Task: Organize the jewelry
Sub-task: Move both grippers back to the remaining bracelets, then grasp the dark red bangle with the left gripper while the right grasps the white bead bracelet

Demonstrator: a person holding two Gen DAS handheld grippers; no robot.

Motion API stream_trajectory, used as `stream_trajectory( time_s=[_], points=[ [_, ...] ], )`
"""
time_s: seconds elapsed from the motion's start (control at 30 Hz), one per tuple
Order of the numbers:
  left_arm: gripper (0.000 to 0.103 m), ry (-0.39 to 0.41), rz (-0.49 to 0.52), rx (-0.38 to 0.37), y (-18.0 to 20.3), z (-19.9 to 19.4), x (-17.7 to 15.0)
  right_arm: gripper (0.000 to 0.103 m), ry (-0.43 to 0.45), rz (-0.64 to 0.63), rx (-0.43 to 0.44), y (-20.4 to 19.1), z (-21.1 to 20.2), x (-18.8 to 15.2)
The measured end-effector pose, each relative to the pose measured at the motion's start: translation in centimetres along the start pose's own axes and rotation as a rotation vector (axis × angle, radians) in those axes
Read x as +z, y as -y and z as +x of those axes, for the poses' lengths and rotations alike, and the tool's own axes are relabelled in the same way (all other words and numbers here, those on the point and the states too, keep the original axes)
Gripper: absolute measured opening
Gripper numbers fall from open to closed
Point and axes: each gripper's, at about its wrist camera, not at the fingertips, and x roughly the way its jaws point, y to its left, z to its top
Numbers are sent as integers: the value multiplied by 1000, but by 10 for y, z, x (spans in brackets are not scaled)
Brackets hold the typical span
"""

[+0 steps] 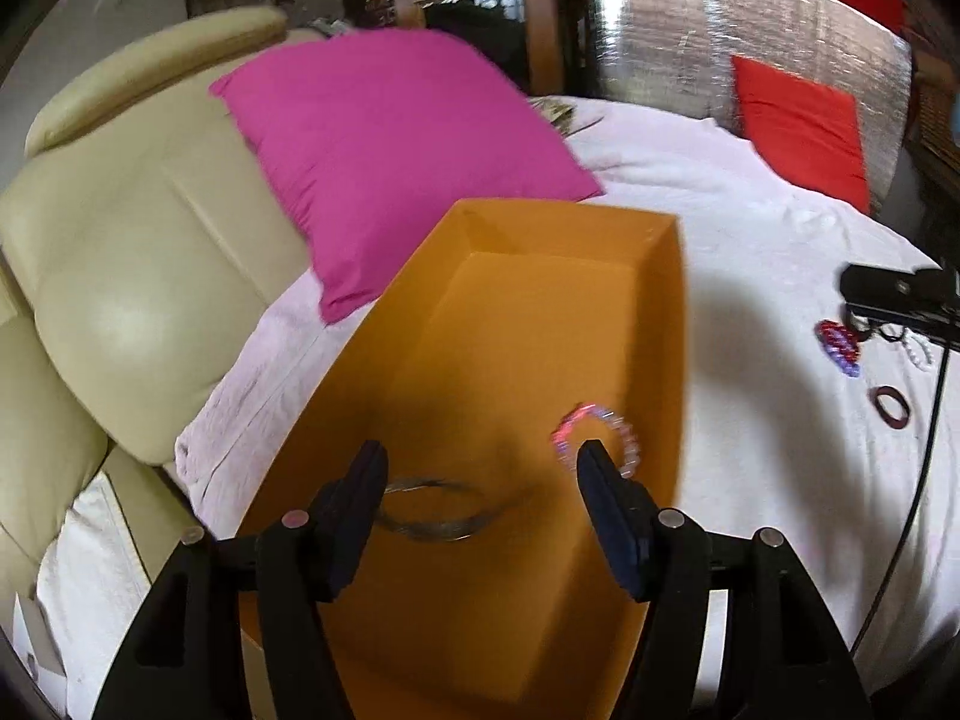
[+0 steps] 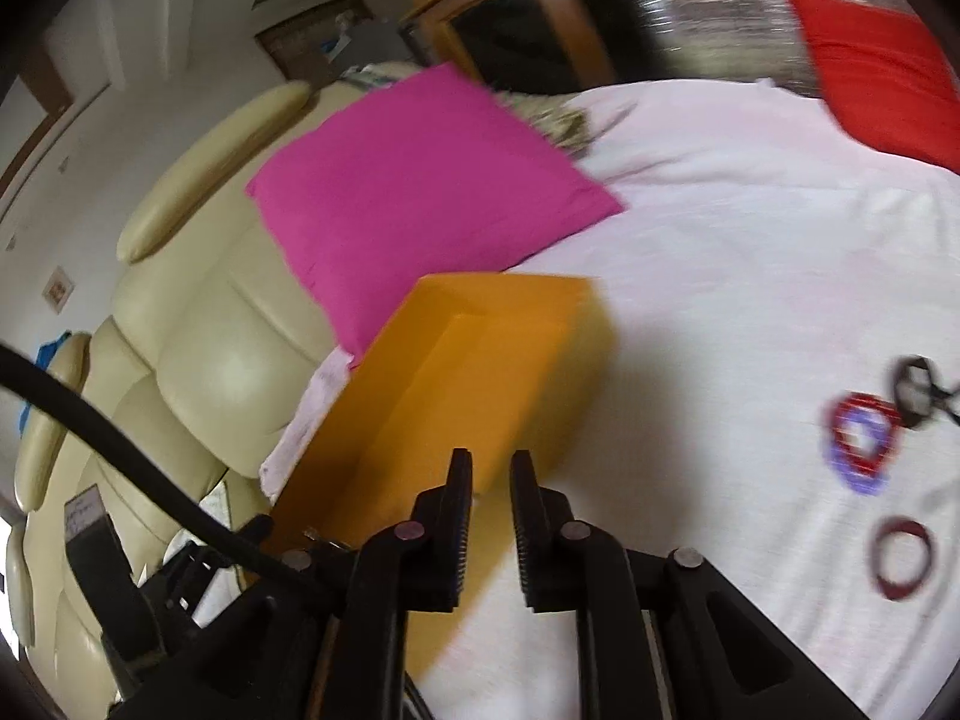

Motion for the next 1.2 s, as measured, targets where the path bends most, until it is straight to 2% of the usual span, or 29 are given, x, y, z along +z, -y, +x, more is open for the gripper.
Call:
stream_trajectory(
  time_s=[0.23,0.37,0.57,0.73,0.87,1.1,1.2],
  points=[
    [67,21,139,-77,74,-15,16,21,122,183,-145,113,-81,-11],
    [68,-5,218,-148,129,-11,18,21,196,299,-199,169,-118,-17],
    [68,-88,300,-269,215,13,18,21,183,424,-226,231,-142,-20],
    [68,-139,331,-358,272,31,18,21,198,473,-259,265,-156,-24],
    [68,-164,322,-390,294,43,18,21,186,492,-278,286,-154,-23],
    [68,-168,316,-473,302,53,13,21,118,517,-315,303,-123,-20],
    [68,-174,316,-506,300,56,10,29,113,515,-337,303,-112,-15]
  ],
)
